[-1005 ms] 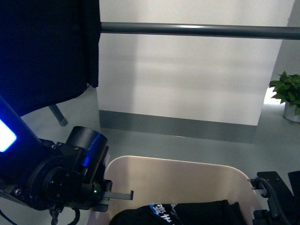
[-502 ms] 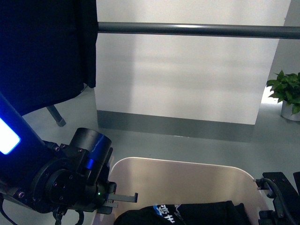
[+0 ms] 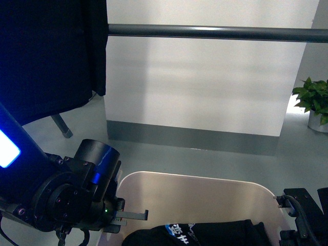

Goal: Move hamper under clothes hanger

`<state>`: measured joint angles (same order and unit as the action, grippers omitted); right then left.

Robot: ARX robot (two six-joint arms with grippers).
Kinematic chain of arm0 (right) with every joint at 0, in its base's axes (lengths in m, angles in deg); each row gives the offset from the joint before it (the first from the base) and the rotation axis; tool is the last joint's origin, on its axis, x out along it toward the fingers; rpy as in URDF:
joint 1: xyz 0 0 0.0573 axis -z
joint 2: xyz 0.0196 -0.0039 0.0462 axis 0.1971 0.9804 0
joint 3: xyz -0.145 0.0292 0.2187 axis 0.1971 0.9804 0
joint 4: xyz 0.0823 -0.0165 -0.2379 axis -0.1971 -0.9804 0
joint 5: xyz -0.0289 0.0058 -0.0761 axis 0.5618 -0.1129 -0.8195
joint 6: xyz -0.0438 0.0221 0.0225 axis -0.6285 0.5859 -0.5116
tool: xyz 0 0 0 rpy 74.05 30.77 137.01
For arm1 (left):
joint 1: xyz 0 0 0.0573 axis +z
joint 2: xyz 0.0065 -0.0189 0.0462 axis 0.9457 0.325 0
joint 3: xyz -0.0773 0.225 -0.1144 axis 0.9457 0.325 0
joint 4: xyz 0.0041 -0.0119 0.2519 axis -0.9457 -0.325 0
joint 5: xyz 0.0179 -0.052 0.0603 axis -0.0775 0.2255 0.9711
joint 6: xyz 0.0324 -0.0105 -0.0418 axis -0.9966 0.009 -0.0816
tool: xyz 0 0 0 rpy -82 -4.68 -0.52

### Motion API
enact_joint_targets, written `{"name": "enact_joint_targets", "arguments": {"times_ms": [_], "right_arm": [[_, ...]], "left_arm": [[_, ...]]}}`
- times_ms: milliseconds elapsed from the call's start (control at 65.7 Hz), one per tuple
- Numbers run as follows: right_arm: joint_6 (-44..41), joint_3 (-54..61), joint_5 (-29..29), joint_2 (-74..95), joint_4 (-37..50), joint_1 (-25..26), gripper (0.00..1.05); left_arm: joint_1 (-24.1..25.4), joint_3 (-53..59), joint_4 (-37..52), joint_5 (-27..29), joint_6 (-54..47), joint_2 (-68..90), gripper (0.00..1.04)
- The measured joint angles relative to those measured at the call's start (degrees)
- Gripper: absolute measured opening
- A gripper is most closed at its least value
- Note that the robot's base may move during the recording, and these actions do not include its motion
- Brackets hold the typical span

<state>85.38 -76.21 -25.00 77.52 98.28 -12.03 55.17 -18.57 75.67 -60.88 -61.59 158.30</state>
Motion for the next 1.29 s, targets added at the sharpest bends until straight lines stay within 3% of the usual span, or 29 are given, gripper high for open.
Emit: {"name": "enact_joint_targets", "arguments": {"times_ms": [122,198,381,868,1294], "right_arm": [[0.0,0.0,0.0,0.0,0.0,0.0,0.04],[0.4,0.1,0.4,0.0,0.3,0.0,0.04],[5.7,1.6,1.5,2.2,12.4,0.0,0.04],[5.0,-2.6,1.4,4.0,6.1,-0.8,0.04],[6.0,-5.0,1.6,6.1,4.3,-0.5,0.04]], "left_arm": [[0.0,0.1,0.2,0.3,0.1,0.0,0.04],[-0.3,1.6,6.3,2.5,0.8,0.2,0.04],[-1.2,1.1,7.6,4.5,1.4,0.7,0.04],[-1.9,-4.7,-2.8,4.6,2.0,5.5,0.04],[-2.0,-8.0,-4.1,4.2,1.1,6.6,0.04]]}}
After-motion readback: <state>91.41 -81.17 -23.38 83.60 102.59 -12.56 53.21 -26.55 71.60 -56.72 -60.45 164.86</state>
